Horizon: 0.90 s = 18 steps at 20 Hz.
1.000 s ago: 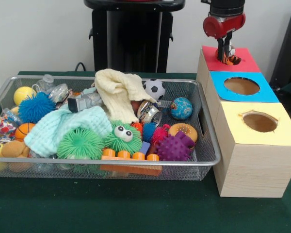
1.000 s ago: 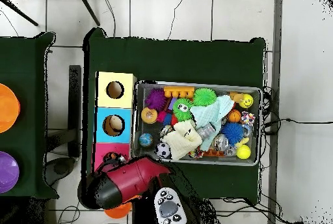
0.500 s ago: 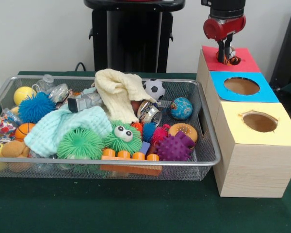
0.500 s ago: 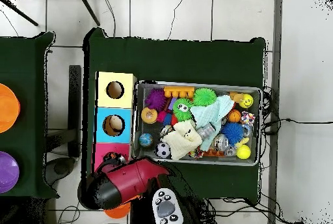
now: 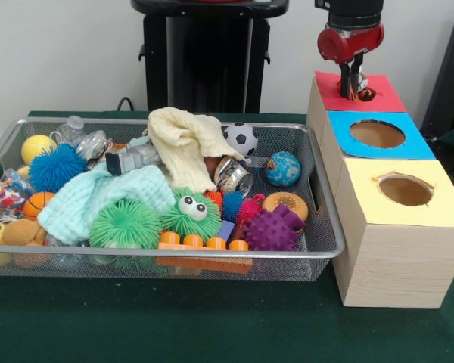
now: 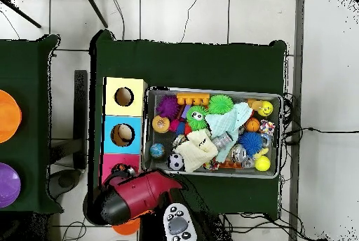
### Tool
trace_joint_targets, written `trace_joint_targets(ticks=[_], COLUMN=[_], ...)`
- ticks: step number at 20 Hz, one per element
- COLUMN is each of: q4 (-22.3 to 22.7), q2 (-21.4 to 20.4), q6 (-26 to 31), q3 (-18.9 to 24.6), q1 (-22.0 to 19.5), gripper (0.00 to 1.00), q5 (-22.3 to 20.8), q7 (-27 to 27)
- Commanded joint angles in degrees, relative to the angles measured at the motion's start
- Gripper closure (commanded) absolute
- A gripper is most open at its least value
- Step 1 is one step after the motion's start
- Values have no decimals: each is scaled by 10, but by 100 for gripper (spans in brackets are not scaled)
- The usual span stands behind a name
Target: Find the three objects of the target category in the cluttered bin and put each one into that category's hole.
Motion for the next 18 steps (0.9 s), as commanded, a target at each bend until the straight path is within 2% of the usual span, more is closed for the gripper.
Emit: trace_joint_targets(ticks=[1, 4, 5, 18], q4=[-18, -18, -18, -23], q2=[64, 64, 64, 62], q6=[15, 15, 15, 16], q3=[-16, -18, -20, -25], q1=[9, 11, 11, 19], gripper=[100, 100, 0, 0], q5=[10, 12, 13, 25], q7=[94, 92, 91, 83])
